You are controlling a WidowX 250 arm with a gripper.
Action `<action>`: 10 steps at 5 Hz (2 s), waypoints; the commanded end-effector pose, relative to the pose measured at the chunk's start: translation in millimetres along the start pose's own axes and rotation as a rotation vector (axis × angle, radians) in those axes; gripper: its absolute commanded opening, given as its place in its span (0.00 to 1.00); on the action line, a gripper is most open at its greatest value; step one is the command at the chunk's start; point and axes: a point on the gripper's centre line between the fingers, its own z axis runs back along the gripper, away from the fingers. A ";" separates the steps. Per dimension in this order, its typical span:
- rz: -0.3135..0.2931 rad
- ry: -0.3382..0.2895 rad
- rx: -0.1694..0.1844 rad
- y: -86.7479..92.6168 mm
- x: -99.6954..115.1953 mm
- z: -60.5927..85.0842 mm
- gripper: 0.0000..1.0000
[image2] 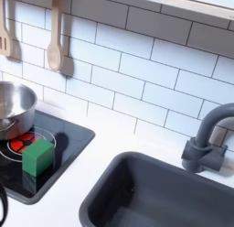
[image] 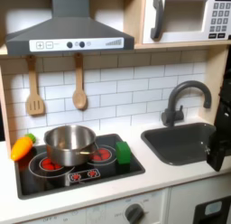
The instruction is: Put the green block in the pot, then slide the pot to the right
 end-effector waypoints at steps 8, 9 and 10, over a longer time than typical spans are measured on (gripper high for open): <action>0.002 -0.023 0.082 31.1 109.6 -24.5 1.00; 0.011 -0.030 0.091 35.7 128.8 -29.1 1.00; 0.024 -0.036 0.090 41.5 145.2 -34.4 1.00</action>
